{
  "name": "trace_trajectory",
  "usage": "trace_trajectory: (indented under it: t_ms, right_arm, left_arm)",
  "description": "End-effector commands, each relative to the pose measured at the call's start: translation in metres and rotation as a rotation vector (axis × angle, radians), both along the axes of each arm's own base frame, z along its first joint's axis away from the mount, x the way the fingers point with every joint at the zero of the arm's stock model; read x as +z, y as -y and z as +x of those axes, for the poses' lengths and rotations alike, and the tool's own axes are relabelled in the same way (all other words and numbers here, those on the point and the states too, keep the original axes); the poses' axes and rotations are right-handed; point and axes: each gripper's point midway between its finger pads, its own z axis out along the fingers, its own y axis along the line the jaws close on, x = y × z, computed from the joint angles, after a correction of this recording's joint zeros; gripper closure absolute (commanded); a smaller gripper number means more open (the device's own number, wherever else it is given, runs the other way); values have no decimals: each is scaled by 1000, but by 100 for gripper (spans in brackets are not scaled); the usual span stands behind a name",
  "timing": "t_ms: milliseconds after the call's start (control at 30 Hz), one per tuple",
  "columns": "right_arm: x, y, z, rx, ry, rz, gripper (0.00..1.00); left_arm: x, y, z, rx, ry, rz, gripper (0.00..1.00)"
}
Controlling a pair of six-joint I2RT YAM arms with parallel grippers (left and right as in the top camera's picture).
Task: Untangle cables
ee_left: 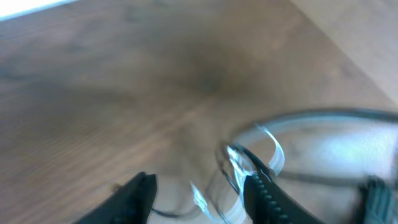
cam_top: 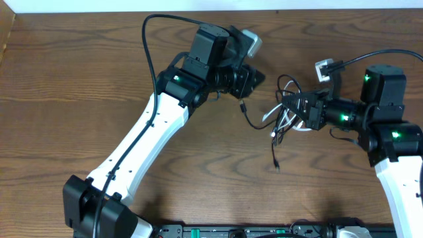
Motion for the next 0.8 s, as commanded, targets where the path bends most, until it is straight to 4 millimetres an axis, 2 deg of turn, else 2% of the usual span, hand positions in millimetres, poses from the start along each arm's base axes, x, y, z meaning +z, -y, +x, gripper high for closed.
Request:
trace_trajectory:
  t_ms: [0, 33, 67, 100, 133, 267, 467, 667, 767]
  right_arm:
    - [8, -9, -4, 70, 27, 46, 99]
    - [13, -12, -7, 103, 44, 71, 99]
    - [18, -15, -9, 129, 59, 92, 99]
    - [23, -17, -12, 154, 74, 112, 99]
    - [29, -20, -14, 179, 87, 135, 99]
    - [48, -26, -20, 245, 115, 214, 99]
    - [80, -33, -33, 358, 150, 320, 99]
    - [85, -38, -41, 409, 145, 344, 99]
    - [85, -39, -42, 415, 148, 344, 99]
  left_arm:
    - [9, 13, -31, -266, 27, -86, 37]
    - [11, 14, -35, -296, 26, -102, 28]
    - [13, 14, -38, -320, 28, -118, 16]
    - [16, 14, -41, -338, 28, -134, 9]
    - [18, 15, -42, -351, 29, -147, 7]
    - [27, 20, -47, -392, 46, -191, 4]
    - [36, 24, -42, -403, 101, -212, 3]
    - [60, 31, -28, -385, 201, -273, 3]
    - [65, 33, -16, -318, 217, -273, 3]
